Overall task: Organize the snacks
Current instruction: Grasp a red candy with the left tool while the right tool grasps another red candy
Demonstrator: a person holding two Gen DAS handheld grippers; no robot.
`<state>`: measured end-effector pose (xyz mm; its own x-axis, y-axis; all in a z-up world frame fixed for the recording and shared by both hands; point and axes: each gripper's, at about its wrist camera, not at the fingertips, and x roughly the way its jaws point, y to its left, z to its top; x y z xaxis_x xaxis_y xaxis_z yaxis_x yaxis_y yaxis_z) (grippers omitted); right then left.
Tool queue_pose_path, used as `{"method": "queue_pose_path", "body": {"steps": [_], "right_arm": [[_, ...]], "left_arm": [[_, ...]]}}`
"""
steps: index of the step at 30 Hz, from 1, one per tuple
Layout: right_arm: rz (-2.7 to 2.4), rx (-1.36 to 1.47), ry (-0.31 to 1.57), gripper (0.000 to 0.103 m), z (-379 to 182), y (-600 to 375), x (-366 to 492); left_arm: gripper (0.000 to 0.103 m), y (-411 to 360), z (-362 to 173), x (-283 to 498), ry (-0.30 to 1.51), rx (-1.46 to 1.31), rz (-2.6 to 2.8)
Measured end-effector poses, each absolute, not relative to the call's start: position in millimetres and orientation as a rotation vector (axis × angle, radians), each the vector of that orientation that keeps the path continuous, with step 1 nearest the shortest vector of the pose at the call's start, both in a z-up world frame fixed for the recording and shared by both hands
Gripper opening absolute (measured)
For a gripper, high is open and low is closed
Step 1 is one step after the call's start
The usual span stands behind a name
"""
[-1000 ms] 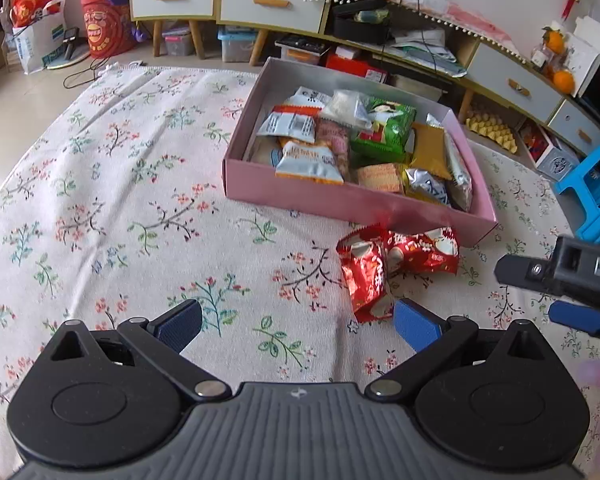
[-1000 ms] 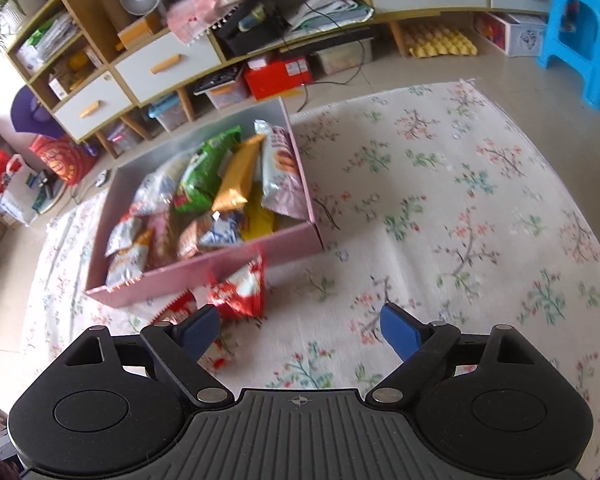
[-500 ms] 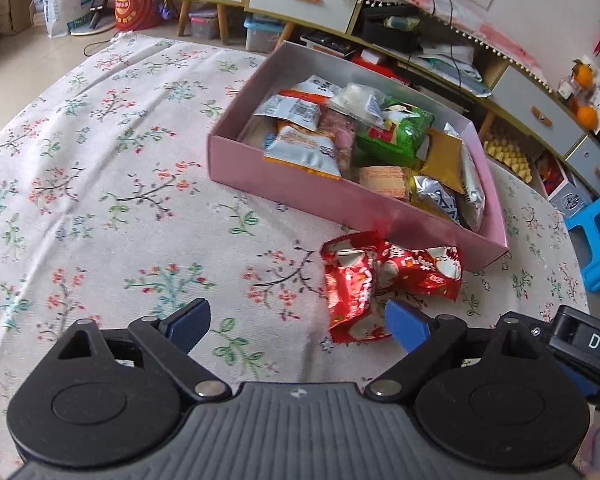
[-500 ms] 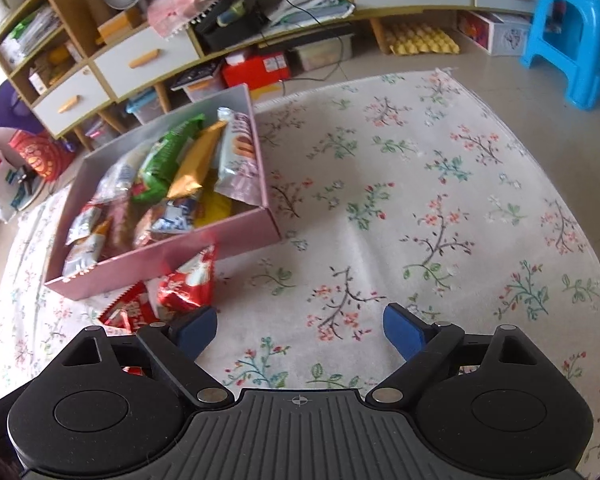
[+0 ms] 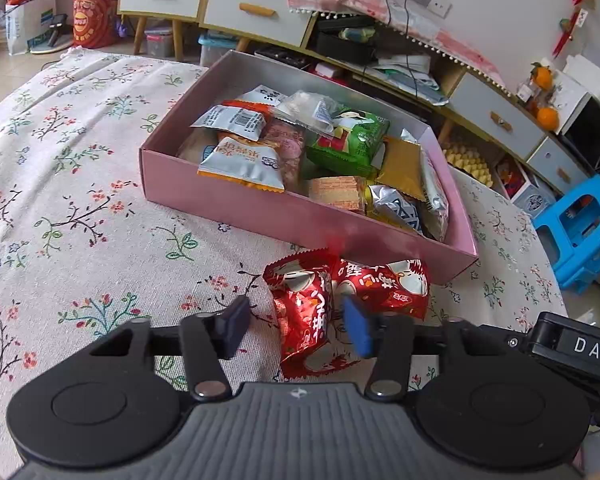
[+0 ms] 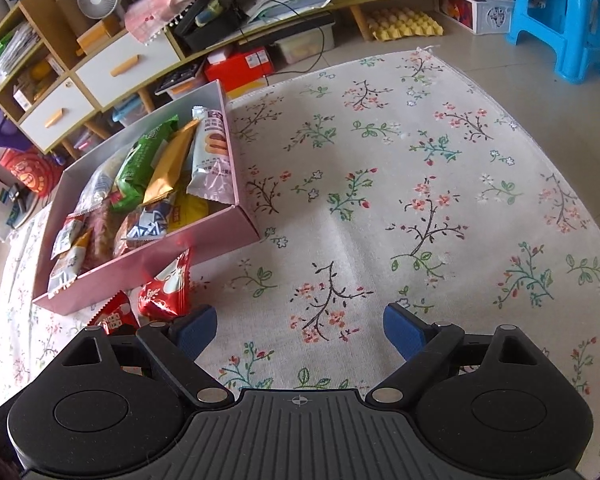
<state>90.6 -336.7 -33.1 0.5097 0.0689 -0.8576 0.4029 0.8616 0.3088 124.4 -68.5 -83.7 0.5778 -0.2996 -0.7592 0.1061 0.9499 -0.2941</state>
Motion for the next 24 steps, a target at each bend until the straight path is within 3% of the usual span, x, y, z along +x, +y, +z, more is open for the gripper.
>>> {"method": "queue_pose_path", "body": {"steps": [4, 24], "right_arm": [[-0.204, 0.533, 1.020, 0.092, -34.9, -335.4, 92.9], [-0.150, 0.699, 0.994, 0.092, -49.1, -293.8, 125.3]], "left_arm": [[0.023, -71.2, -84.9, 125.1, 0.933, -0.215, -0.273], [0.021, -38.4, -71.8, 124.3, 0.943, -0.049, -0.236]]}}
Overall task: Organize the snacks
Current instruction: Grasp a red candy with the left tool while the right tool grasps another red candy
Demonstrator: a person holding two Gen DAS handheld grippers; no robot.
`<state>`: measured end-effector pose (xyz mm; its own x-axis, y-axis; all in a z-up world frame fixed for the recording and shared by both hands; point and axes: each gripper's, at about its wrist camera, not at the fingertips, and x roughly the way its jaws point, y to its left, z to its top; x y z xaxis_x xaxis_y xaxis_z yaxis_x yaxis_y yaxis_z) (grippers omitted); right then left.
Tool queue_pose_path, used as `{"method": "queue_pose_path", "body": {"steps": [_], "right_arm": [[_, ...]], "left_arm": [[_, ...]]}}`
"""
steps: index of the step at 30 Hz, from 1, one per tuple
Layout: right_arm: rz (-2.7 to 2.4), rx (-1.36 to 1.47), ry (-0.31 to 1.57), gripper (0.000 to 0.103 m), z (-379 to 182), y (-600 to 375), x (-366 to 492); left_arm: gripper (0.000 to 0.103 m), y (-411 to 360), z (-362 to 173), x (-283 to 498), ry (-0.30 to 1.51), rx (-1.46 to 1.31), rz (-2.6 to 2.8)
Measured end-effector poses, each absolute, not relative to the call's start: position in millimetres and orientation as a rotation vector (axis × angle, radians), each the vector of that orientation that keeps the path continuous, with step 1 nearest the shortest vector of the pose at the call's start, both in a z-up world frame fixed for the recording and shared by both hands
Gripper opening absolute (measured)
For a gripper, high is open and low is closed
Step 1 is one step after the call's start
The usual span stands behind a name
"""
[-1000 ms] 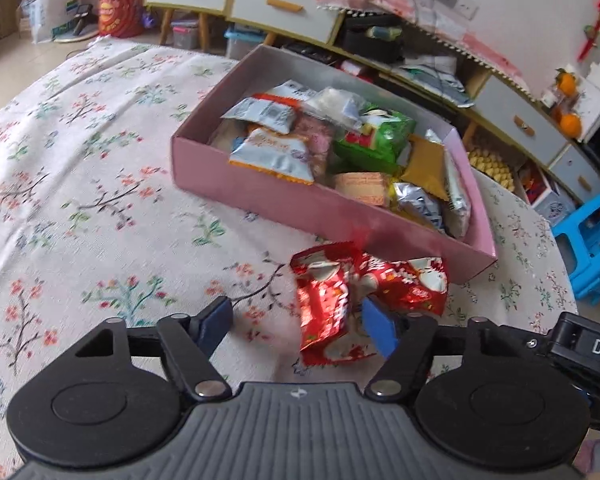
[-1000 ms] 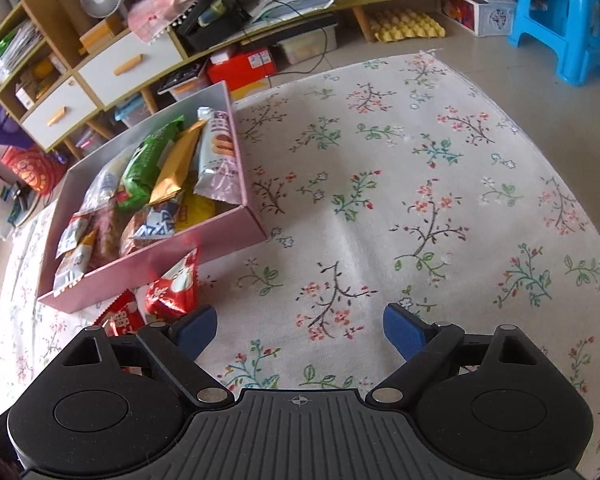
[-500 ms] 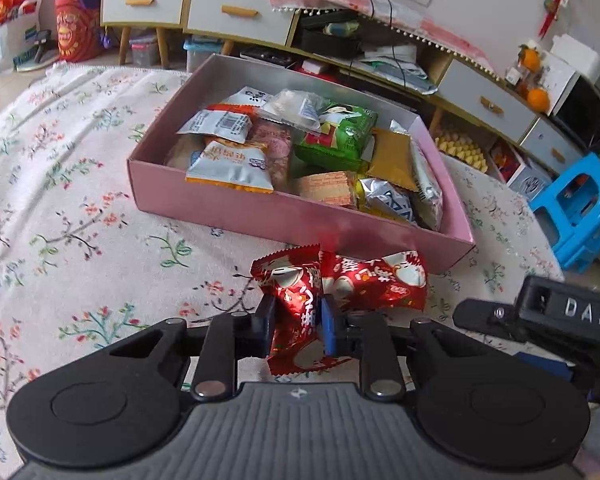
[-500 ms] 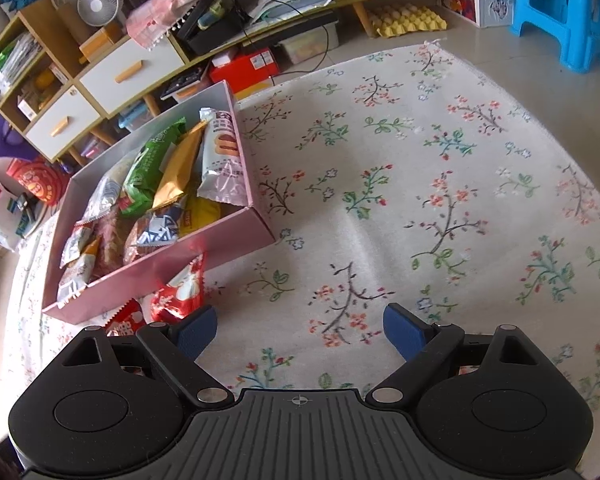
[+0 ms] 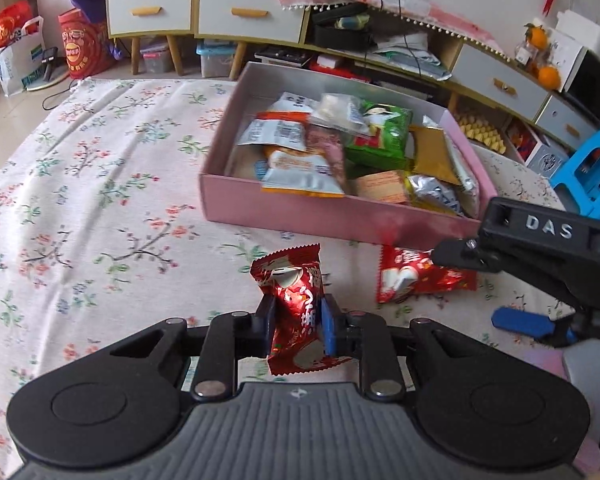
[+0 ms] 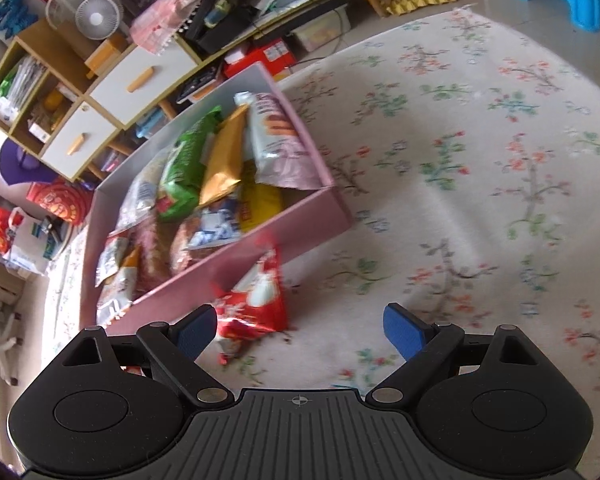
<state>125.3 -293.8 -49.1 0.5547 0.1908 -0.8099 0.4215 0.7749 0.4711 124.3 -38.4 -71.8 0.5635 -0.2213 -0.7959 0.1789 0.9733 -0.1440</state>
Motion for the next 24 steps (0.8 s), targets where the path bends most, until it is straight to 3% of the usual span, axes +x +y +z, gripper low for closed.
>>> {"method": "queue_pose_path", "body": {"steps": [10, 13, 20, 24], "right_arm": [[-0.154, 0.609, 0.941, 0.091, -50.2, -259.4, 142.8], [-0.146, 0.571, 0.930, 0.081, -49.6, -252.1, 146.0], [-0.171, 0.532, 0.927, 0.049, -50.8, -250.2, 146.7], [-0.156, 0.543, 0.927, 0.039, -51.2, -255.1, 144.7]], "left_arm": [[0.021, -16.0, -70.0, 130.6, 0.961, -0.047, -0.211], [0.021, -12.2, -70.2, 132.0, 0.964, -0.049, -0.207], [0.021, -10.2, -69.8, 134.3, 0.966, -0.054, -0.207], [0.021, -8.5, -69.7, 135.2, 0.967, -0.058, -0.203]]}}
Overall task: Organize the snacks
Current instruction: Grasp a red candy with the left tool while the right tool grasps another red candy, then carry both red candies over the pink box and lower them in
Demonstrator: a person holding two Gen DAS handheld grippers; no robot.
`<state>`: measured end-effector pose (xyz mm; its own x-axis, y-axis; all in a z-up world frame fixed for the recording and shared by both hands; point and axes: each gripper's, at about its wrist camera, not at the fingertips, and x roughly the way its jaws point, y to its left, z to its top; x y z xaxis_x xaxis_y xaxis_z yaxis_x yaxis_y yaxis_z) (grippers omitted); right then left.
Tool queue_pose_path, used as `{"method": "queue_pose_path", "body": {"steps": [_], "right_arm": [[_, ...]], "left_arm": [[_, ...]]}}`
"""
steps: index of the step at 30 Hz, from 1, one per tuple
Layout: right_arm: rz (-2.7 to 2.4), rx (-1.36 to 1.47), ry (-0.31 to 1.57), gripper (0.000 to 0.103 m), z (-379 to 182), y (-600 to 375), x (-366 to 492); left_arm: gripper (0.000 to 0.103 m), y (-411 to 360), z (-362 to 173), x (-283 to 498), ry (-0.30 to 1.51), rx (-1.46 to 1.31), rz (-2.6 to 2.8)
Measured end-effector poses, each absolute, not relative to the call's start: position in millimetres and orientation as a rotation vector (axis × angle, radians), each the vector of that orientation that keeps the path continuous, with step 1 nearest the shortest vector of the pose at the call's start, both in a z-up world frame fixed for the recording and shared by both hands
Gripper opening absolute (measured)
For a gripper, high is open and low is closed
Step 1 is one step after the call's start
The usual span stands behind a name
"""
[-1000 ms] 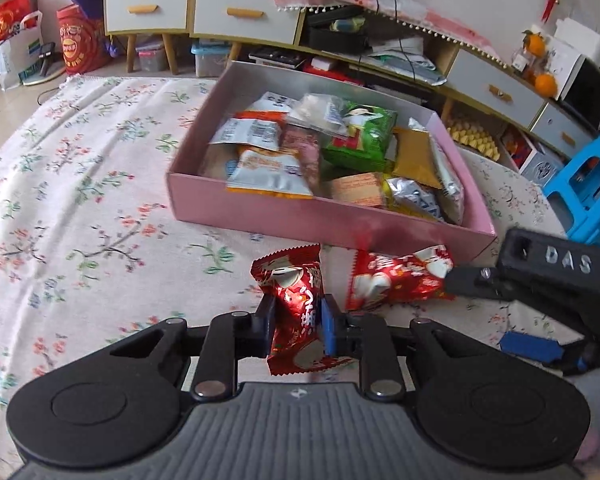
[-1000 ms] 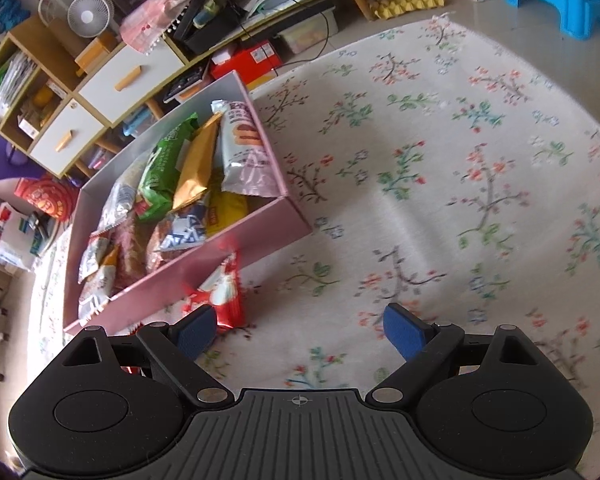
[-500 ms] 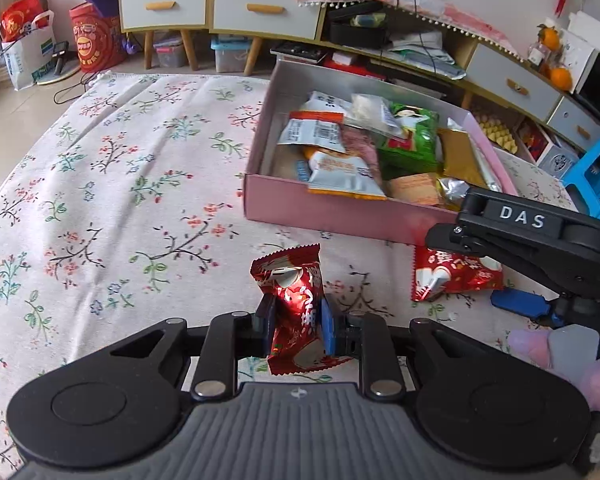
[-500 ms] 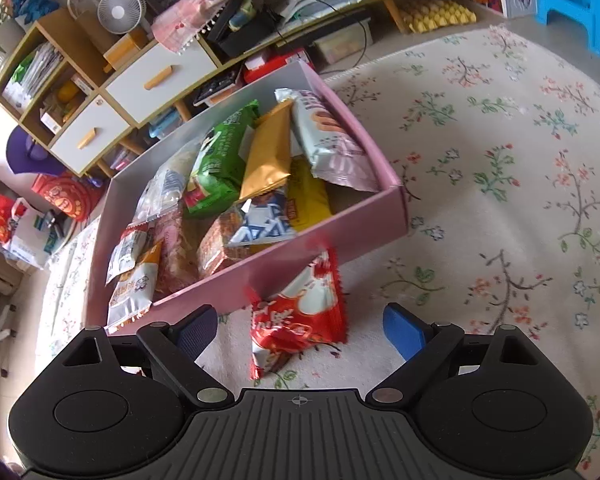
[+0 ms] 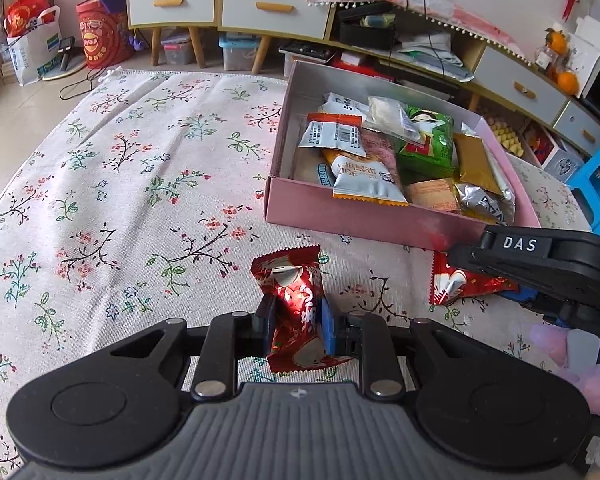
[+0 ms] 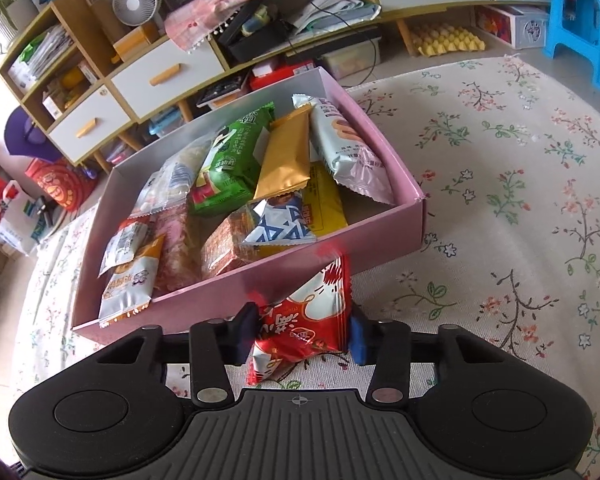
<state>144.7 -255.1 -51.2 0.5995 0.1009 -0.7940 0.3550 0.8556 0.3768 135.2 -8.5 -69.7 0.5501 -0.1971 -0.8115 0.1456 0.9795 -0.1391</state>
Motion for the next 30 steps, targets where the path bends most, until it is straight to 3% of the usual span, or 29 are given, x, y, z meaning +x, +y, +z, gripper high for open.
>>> {"method": "queue_pose_path", "body": {"steps": [30], "right_arm": [[-0.121, 0.686, 0.981, 0.035, -14.6, -313.5, 104.6]], "left_arm": [[0.021, -6.1, -41.1, 129.8, 0.917, -0.125, -0.282]]}}
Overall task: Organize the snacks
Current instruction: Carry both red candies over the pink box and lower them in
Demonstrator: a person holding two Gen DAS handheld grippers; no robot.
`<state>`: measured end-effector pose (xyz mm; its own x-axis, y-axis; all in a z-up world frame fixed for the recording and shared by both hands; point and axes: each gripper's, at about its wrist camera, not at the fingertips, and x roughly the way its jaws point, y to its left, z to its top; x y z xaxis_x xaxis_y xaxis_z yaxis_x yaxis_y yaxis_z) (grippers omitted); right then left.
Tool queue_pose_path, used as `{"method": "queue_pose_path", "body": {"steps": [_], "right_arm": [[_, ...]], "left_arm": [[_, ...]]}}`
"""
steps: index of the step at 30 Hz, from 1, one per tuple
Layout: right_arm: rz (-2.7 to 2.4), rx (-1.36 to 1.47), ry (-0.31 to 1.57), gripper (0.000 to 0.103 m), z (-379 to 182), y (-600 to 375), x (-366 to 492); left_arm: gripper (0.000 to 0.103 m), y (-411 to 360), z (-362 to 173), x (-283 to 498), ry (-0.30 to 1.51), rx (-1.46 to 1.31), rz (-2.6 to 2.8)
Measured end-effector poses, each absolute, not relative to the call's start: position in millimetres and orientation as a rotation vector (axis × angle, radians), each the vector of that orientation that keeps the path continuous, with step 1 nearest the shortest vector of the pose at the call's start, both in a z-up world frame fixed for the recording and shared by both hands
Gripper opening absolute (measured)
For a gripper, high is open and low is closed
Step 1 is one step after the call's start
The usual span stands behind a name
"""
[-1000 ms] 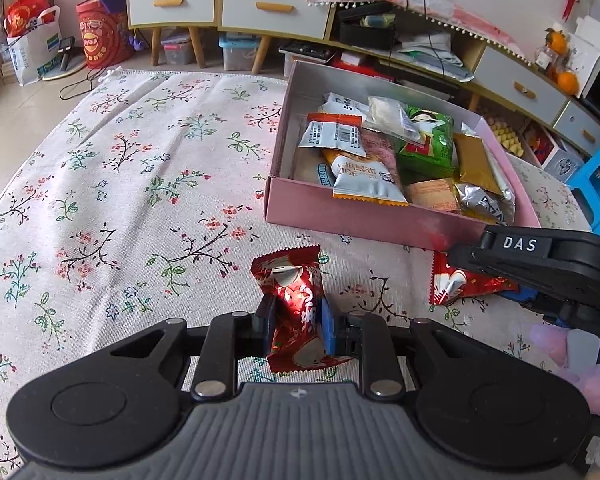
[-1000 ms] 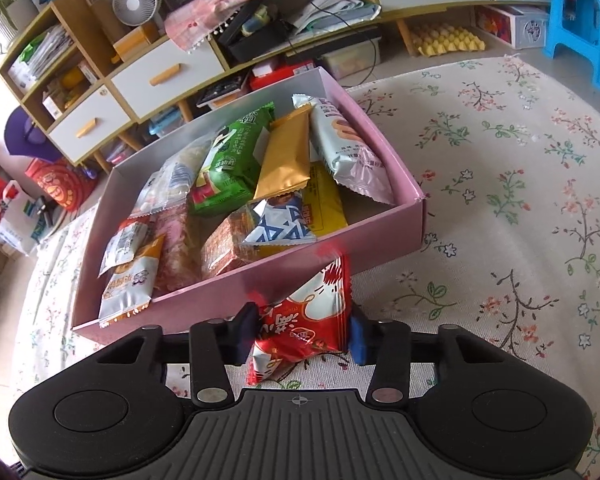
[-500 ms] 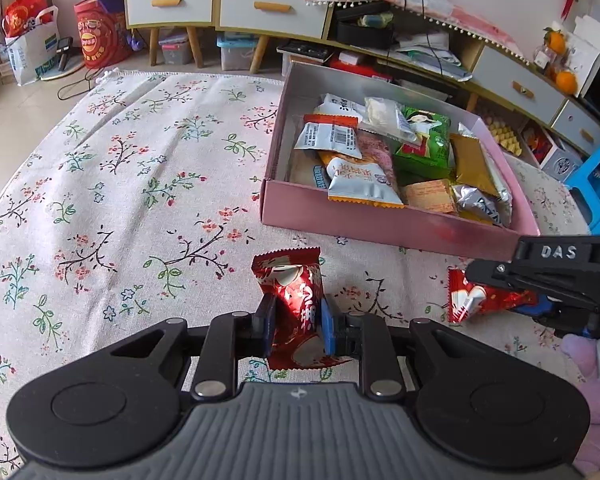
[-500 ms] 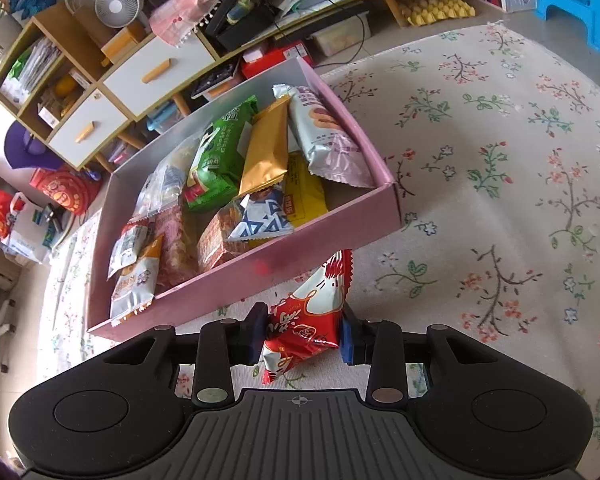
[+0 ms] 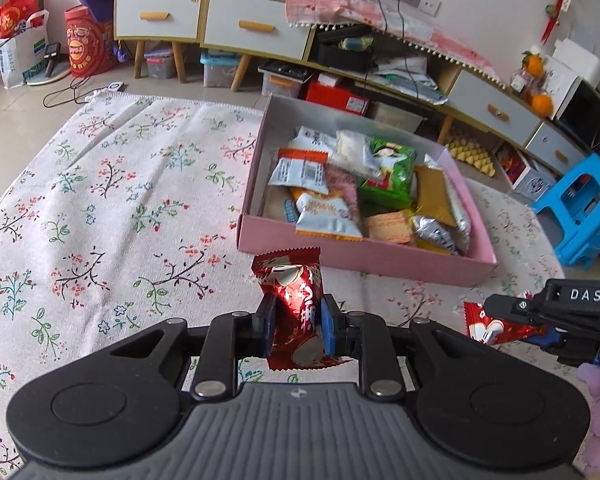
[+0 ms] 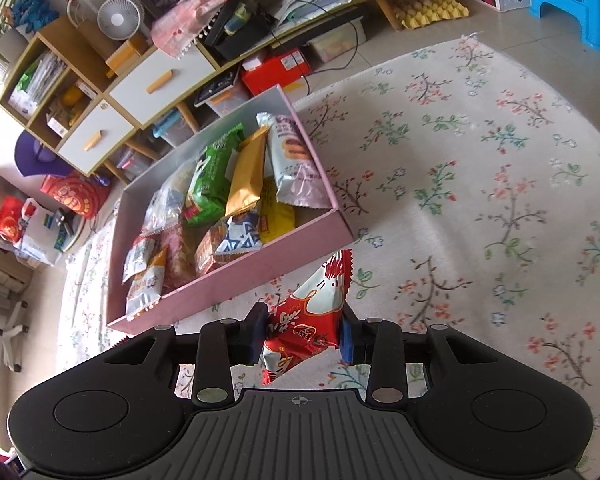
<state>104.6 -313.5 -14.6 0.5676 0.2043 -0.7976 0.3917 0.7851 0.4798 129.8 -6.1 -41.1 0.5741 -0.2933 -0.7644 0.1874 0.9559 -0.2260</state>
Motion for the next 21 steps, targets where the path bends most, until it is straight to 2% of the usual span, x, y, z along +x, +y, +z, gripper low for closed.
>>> {"method": "queue_pose_path", "body": {"steps": [6, 10, 21], "right_arm": [[-0.110, 0.732, 0.918, 0.035, -2.5, -327.5, 99.7], [-0.092, 0.749, 0.811, 0.035, 3.1, -333.3, 103.7], [-0.128, 0.732, 0.726, 0.035, -11.3, -335.3, 137.8]], "left_arm": [[0.021, -10.7, -28.5, 133.1, 0.883, -0.190, -0.314], [0.021, -19.0, -24.0, 144.6, 0.873, -0.213, -0.332], [0.021, -47.8, -40.6, 180.4, 0.867, -0.321, -0.389]]}}
